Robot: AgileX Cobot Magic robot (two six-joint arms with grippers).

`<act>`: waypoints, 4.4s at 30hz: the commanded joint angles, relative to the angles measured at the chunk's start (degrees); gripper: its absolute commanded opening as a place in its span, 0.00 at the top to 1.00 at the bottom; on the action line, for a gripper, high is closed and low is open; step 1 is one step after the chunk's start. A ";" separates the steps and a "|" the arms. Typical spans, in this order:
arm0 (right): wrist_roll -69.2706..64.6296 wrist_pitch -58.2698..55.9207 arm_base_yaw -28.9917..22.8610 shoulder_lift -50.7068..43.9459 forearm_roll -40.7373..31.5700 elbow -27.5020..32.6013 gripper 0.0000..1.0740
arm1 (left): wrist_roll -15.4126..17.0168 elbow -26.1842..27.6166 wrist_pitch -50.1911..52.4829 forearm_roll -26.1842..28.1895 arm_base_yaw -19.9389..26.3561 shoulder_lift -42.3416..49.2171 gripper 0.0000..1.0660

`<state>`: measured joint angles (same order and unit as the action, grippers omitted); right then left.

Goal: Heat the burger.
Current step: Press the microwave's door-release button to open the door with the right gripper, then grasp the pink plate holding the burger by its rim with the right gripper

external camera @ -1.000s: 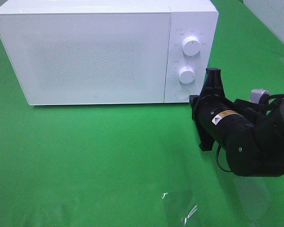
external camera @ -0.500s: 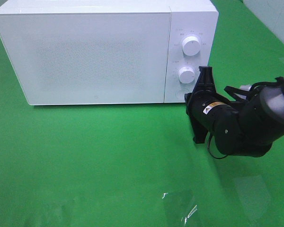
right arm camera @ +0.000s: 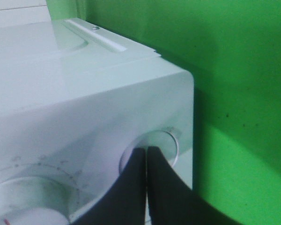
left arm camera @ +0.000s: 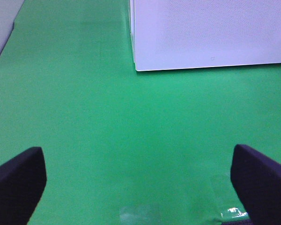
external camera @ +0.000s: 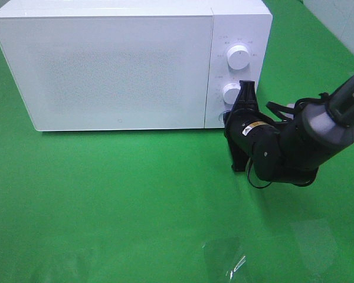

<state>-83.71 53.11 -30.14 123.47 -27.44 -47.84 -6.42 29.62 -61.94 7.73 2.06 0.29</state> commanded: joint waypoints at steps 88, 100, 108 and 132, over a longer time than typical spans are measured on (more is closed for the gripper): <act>25.44 -25.61 -2.52 -22.57 10.77 10.26 0.98 | 0.17 -0.06 0.69 0.06 0.11 1.03 0.06; 41.71 -47.21 -2.52 -31.11 24.18 7.28 0.98 | 0.17 -0.06 0.69 0.06 0.11 1.03 0.06; 55.12 -69.44 -2.52 -31.51 29.22 -1.89 0.95 | 0.17 -0.06 0.69 0.06 0.11 1.03 0.06; 120.61 -92.99 -2.52 -31.51 30.42 -15.53 0.93 | 0.17 -0.06 0.69 0.06 0.11 1.03 0.06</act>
<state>30.31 -39.25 -32.49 92.42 2.23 -63.14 -6.42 29.62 -61.94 7.73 2.06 0.29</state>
